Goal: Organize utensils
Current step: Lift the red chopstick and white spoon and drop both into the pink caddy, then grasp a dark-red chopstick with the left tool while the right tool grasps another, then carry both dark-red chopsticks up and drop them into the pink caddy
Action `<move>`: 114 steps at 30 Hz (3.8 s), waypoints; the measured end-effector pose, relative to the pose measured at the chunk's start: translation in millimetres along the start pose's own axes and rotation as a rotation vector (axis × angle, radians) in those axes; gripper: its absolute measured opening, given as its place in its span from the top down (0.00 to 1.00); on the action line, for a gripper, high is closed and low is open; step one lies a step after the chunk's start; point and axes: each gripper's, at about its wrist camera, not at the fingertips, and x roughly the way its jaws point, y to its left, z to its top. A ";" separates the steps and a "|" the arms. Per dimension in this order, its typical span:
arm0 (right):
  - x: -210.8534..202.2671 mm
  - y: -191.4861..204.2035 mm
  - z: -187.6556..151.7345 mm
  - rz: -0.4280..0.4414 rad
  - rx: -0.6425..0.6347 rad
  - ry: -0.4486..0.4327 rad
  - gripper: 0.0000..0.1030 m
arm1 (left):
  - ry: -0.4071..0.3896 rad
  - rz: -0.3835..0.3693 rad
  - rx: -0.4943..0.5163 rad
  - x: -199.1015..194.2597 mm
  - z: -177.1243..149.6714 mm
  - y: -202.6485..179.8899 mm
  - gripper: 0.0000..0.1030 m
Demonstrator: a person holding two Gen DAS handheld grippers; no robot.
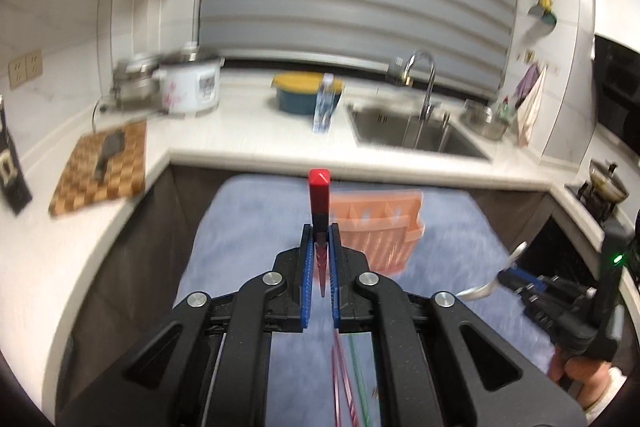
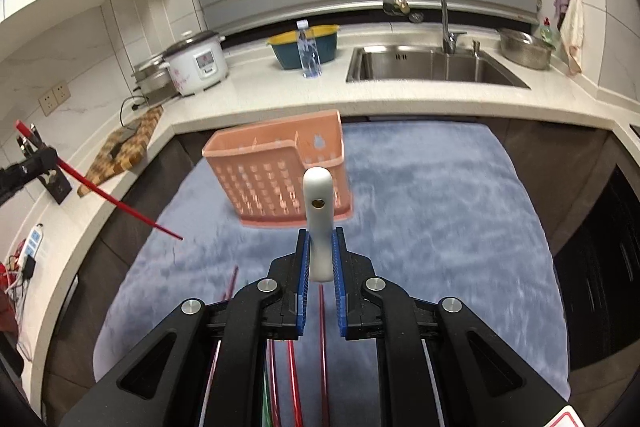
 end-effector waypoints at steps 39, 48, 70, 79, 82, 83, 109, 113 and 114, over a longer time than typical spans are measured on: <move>30.8 -15.5 -20.5 -0.046 0.026 0.040 0.64 | 0.143 0.126 -0.043 90.6 -48.9 24.7 0.31; -7.5 -3.6 -113.5 -0.098 -0.024 0.143 0.63 | 0.254 0.136 -0.019 47.8 -143.2 10.9 0.31; -5.0 7.6 -208.2 -0.095 -0.036 0.257 0.71 | 0.379 0.140 0.036 11.3 -242.4 -19.4 0.31; -0.7 1.3 -216.7 -0.102 -0.009 0.273 0.79 | 0.402 0.137 0.051 12.8 -255.7 -21.9 0.31; 1.9 0.6 -218.4 -0.097 -0.006 0.283 0.80 | 0.411 0.131 0.047 13.8 -257.9 -21.0 0.32; 2.8 0.5 -219.0 -0.097 -0.007 0.286 0.80 | 0.416 0.130 0.048 14.3 -259.5 -20.7 0.32; 5.7 6.4 -226.2 -0.099 -0.038 0.303 0.93 | 0.530 0.055 0.021 16.9 -290.1 -10.2 0.85; 0.8 7.5 -220.4 -0.098 -0.048 0.289 0.93 | 0.523 0.042 0.020 13.3 -284.4 -8.2 0.92; -2.0 8.3 -217.2 -0.098 -0.054 0.280 0.93 | 0.514 0.041 0.021 11.6 -281.7 -7.9 0.92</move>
